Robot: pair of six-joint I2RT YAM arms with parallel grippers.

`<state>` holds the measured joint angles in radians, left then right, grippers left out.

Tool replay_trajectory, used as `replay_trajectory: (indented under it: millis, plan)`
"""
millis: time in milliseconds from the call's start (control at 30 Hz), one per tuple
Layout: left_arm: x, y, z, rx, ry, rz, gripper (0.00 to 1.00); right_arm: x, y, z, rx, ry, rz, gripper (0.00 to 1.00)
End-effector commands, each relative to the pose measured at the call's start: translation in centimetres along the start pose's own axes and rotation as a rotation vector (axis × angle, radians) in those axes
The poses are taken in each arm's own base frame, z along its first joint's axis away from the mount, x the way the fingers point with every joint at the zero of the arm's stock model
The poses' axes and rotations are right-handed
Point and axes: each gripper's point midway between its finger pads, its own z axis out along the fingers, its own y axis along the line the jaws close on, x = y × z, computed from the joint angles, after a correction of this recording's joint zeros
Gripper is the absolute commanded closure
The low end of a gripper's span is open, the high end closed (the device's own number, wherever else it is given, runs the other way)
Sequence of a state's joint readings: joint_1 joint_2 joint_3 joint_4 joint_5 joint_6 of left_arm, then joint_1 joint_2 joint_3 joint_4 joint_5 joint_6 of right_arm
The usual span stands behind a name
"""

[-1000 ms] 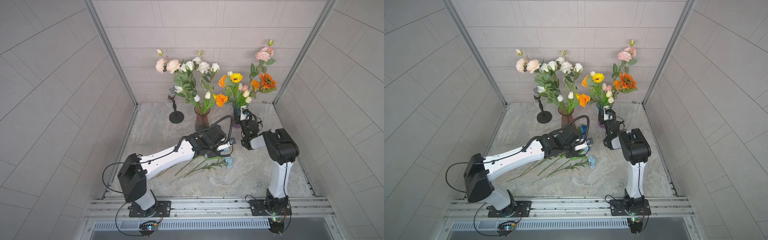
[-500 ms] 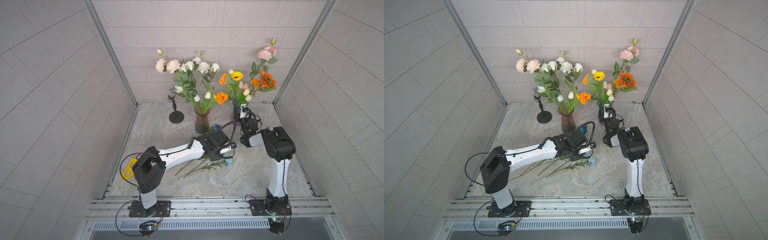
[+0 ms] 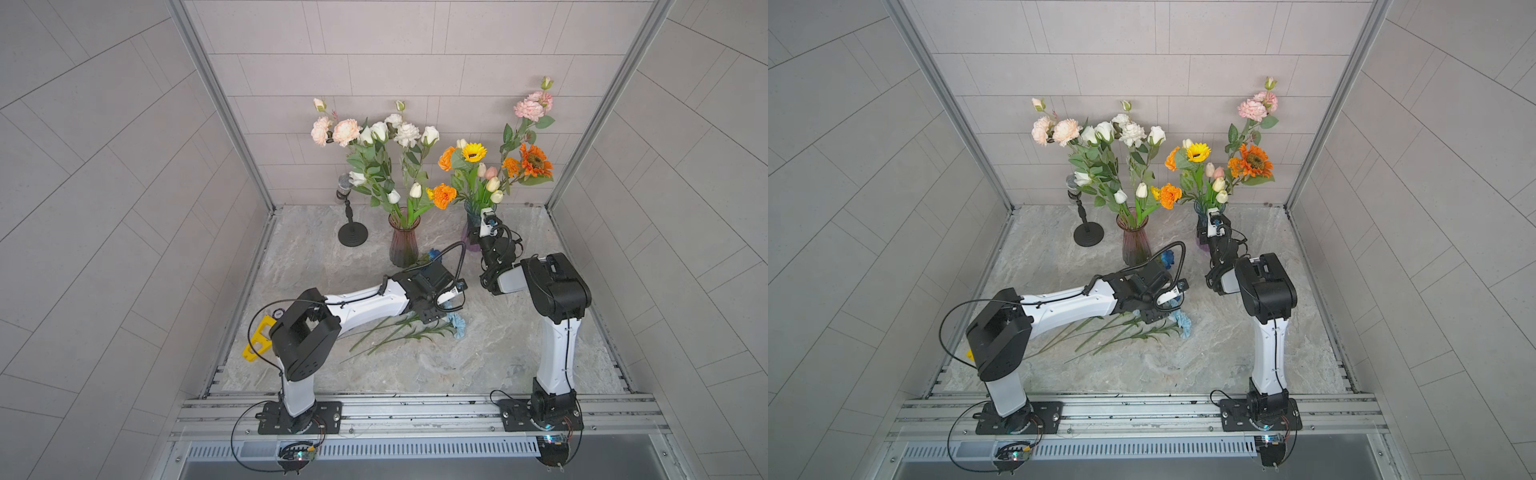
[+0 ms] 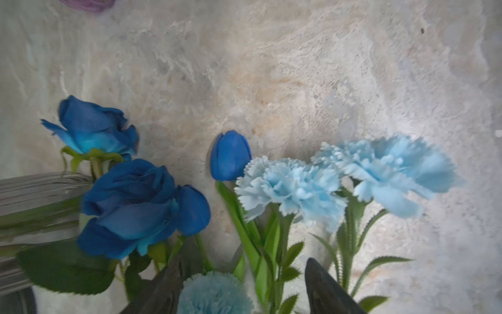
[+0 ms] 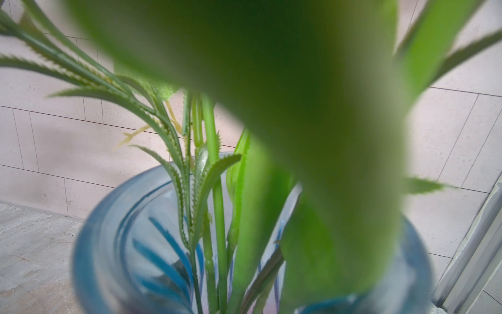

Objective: Pick out blue flowers from the vase
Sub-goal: Place the flower at the center of the board.

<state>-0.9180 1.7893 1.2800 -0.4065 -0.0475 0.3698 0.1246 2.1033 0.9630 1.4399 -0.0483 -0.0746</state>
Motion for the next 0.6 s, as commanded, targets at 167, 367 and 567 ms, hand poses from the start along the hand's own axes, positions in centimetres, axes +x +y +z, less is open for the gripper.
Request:
replay_trajectory:
  millis: [167,367,567]
  plan:
    - [-1.1,7.3,-7.4,-0.198,-0.173,-0.157,0.1,1.8,0.5,-0.5,-0.012,0.054,-0.057,0.25]
    - [0.7,9.8,-10.7,-0.299,-0.21,-0.196,0.07,1.7,0.5,-0.9,-0.013,0.059,-0.064,0.15]
    - [2.2,11.0,-12.7,-0.356,-0.234,-0.226,0.07,1.5,0.5,-1.1,-0.014,0.058,-0.074,0.13]
